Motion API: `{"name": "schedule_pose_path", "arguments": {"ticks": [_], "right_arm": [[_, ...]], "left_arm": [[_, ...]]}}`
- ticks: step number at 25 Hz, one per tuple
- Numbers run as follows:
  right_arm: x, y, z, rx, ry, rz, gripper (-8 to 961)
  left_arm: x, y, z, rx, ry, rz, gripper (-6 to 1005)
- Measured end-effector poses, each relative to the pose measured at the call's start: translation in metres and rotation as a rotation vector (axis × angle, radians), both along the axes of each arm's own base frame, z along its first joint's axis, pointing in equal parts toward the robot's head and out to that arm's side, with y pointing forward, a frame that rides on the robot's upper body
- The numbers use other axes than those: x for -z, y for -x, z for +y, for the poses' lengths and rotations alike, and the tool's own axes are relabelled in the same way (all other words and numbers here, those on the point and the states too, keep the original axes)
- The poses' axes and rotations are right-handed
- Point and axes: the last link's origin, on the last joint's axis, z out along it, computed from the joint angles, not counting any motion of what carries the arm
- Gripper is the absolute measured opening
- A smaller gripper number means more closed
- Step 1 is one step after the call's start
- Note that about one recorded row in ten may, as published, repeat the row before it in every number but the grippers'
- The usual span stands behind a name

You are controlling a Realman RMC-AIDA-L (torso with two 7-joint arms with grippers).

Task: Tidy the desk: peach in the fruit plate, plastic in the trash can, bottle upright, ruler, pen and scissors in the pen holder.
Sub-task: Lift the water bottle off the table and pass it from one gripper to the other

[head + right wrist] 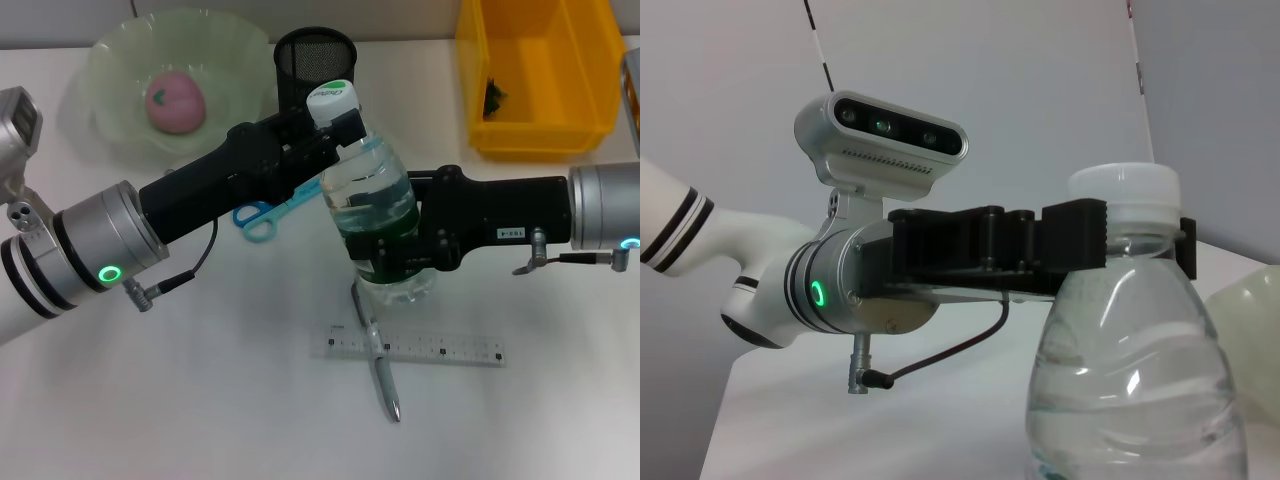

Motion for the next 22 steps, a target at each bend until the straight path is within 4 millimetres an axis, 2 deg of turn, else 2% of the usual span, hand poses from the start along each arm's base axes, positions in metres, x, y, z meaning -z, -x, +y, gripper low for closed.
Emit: {"name": "schedule_pose_path", "arguments": {"ticks": [20, 22], "right_arm": [[0.0007, -0.0003, 0.0034, 0.024, 0.004, -0.022, 708], [0.0005, -0.0003, 0.0034, 0.019, 0.001, -0.024, 753]], "left_arm": [[-0.0012, -0.0002, 0.0005, 0.001, -0.005, -0.004, 425], [-0.0016, -0.0002, 0.0009, 0.001, -0.007, -0.004, 425]]}}
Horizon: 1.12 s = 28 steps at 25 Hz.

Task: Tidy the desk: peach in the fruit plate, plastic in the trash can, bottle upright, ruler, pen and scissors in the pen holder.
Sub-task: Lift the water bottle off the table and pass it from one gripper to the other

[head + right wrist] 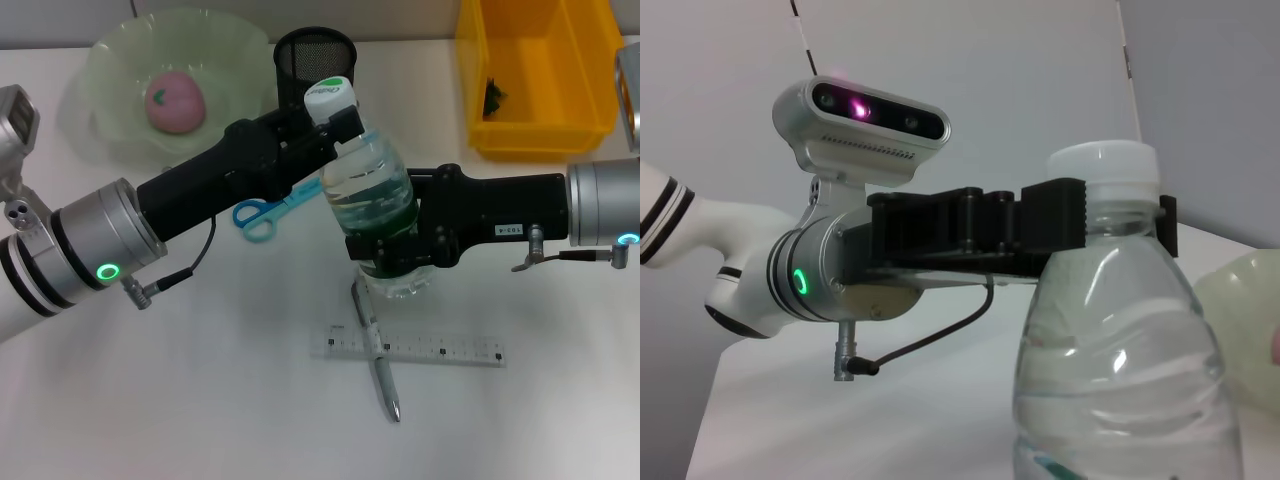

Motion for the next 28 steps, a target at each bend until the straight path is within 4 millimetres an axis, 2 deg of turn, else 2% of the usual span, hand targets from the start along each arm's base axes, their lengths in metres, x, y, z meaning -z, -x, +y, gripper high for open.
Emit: {"name": "schedule_pose_path", "arguments": {"ticks": [2, 22, 25, 26, 28], "right_arm": [[0.0, 0.0, 0.0, -0.004, -0.001, -0.004, 798], [0.006, -0.011, 0.002, 0.009, -0.016, -0.088, 799], [0.008, -0.014, 0.003, 0.014, -0.023, -0.108, 799], [0.009, -0.016, 0.004, 0.02, -0.036, -0.118, 799], [0.009, -0.018, 0.004, 0.025, -0.042, -0.122, 799]], "left_arm": [[-0.001, 0.001, 0.0, -0.004, -0.004, 0.0, 425], [-0.016, 0.012, 0.007, -0.028, -0.081, 0.013, 426], [-0.02, 0.013, 0.008, -0.023, -0.097, 0.023, 426], [-0.029, 0.019, 0.009, -0.012, -0.134, 0.046, 426], [-0.029, 0.019, 0.009, -0.012, -0.134, 0.046, 426]]}}
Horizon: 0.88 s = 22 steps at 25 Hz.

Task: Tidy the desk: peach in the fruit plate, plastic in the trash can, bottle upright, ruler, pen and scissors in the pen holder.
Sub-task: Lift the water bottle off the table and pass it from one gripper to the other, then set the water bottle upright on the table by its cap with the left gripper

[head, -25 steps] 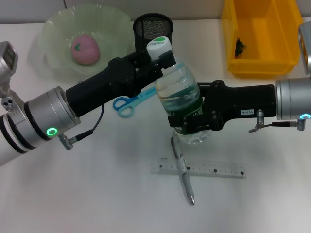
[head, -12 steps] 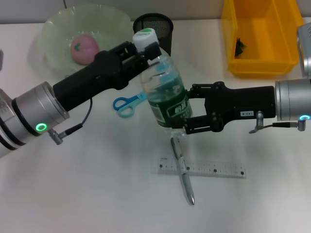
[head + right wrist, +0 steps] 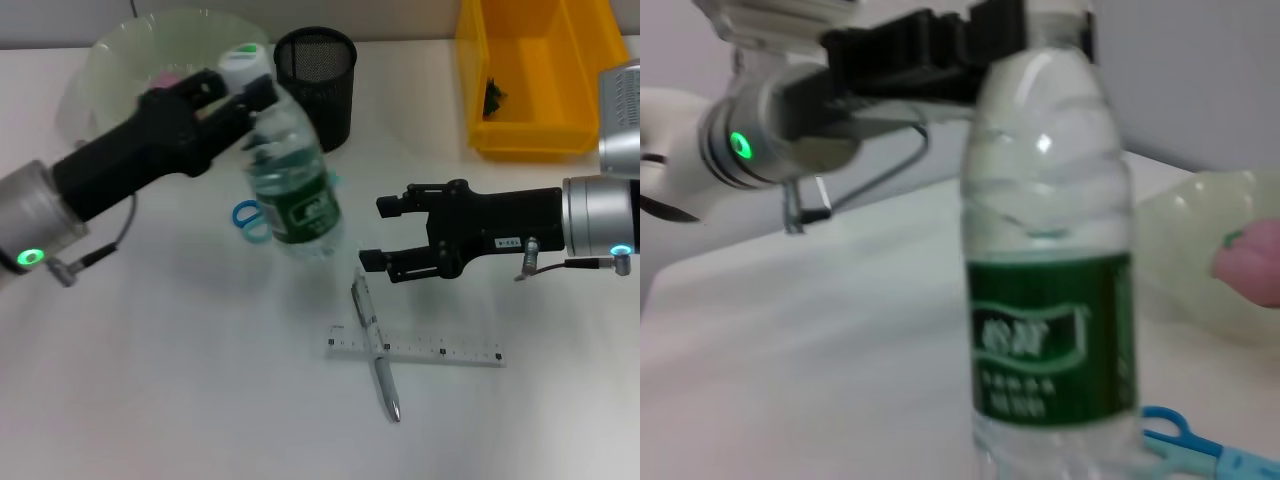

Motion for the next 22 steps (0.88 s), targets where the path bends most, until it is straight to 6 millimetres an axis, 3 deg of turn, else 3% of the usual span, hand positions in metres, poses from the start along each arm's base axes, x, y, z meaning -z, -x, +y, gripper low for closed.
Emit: {"name": "schedule_pose_path", "arguments": {"ticks": [2, 3, 9, 10, 14, 16, 22], "right_arm": [[0.001, -0.003, 0.0, 0.005, -0.01, -0.007, 799], [0.001, -0.004, 0.0, 0.002, -0.012, -0.009, 799], [0.003, -0.007, -0.004, -0.023, -0.027, -0.007, 799], [0.003, -0.007, -0.005, -0.027, -0.028, -0.007, 799], [0.006, -0.008, -0.008, -0.046, -0.03, 0.007, 799], [0.008, -0.009, -0.01, -0.051, -0.025, 0.01, 799], [0.009, -0.006, -0.011, -0.065, -0.029, 0.03, 799]], "left_arm": [[0.0, 0.0, 0.0, 0.0, 0.0, 0.0, 426], [-0.022, 0.017, -0.006, 0.01, -0.087, 0.051, 426], [-0.039, 0.032, -0.011, 0.004, -0.189, 0.097, 426], [-0.049, 0.045, -0.016, -0.031, -0.264, 0.125, 427], [-0.055, 0.054, -0.017, -0.068, -0.306, 0.136, 427], [-0.066, 0.072, -0.018, -0.157, -0.394, 0.169, 427], [-0.067, 0.09, -0.01, -0.281, -0.44, 0.223, 427]]}}
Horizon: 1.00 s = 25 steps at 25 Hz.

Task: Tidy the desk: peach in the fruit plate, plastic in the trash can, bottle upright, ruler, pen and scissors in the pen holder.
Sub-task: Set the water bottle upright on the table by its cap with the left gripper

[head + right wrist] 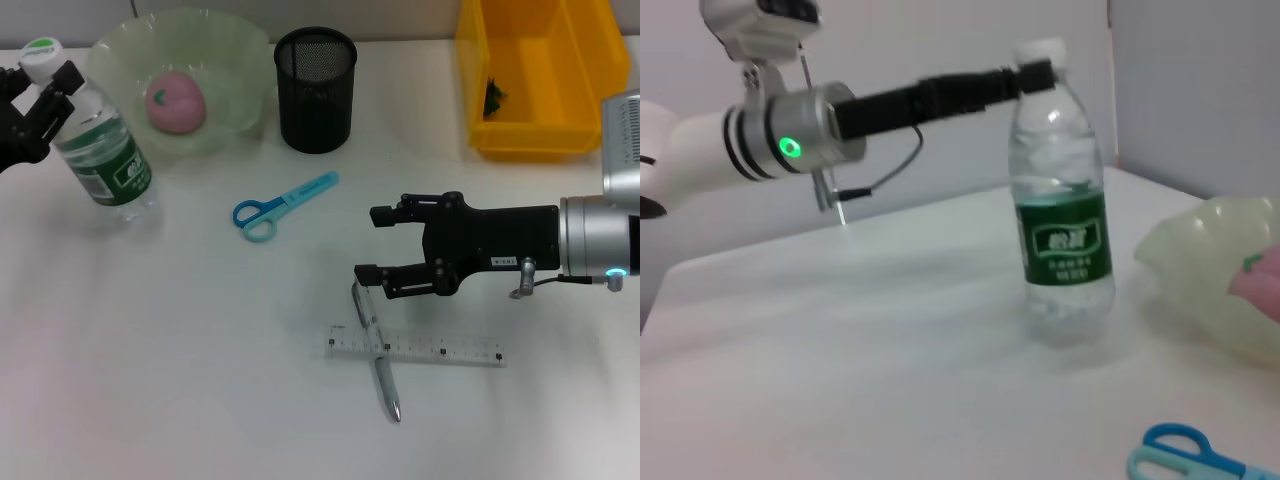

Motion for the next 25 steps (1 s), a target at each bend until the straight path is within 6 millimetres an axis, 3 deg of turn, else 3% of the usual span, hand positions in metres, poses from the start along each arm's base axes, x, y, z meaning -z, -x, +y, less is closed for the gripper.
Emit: {"name": "schedule_pose_path", "arguments": {"ticks": [9, 25], "right_arm": [[0.0, 0.0, 0.0, -0.007, -0.006, 0.006, 798], [0.001, -0.001, -0.001, -0.005, -0.013, 0.012, 798]], "left_arm": [[0.01, 0.008, 0.013, -0.086, -0.038, 0.061, 427], [0.013, 0.005, 0.016, -0.064, -0.052, 0.111, 428]]}}
